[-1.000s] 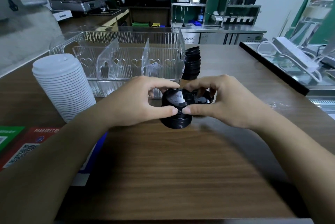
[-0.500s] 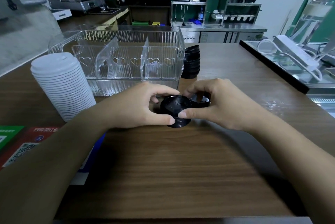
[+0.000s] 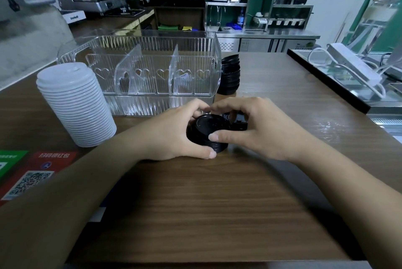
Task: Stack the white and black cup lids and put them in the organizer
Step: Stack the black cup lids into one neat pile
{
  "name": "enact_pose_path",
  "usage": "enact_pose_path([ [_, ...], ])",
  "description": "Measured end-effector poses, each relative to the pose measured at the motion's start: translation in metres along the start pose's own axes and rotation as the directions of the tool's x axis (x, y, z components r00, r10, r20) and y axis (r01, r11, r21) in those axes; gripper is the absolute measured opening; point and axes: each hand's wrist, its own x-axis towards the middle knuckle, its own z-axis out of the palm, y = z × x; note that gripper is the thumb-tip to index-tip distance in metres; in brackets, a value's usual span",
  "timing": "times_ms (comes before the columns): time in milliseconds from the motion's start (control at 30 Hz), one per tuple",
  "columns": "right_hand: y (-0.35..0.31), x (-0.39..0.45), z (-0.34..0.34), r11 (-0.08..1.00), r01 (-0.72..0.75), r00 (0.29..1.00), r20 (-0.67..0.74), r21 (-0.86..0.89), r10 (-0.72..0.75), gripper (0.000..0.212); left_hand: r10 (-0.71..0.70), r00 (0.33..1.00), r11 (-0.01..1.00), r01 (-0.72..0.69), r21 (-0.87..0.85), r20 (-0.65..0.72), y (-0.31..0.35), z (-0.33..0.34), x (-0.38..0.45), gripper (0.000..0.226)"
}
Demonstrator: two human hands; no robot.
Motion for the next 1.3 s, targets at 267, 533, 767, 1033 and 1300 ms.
enact_pose_path([
  [267,-0.006,0.001,0.004,0.994,-0.089,0.994,-0.067,-0.067,0.085,0.057,-0.026,0.998,0.996,0.030,0.085,-0.049,0.009,0.006,-0.003,0.089],
  [533,0.008,0.003,0.001,0.991,-0.061,0.998,0.008,0.118,0.061,0.057,-0.014,1.000,0.997,0.015,0.081,-0.013,0.007,0.000,-0.003,0.096],
  [767,0.010,0.003,0.002,0.995,-0.065,0.998,-0.002,0.076,0.065,0.062,0.020,0.999,1.000,-0.020,0.008,-0.047,0.005,-0.001,-0.001,0.072],
  [1033,0.034,0.005,-0.030,0.987,-0.154,0.986,-0.073,-0.045,0.151,0.030,0.034,0.998,0.998,-0.036,-0.042,-0.050,0.004,-0.002,0.002,0.060],
  [1300,0.043,0.005,-0.011,0.970,-0.145,0.989,0.000,-0.196,0.147,0.012,0.040,0.998,0.999,-0.041,-0.028,-0.037,0.003,-0.005,0.001,0.061],
])
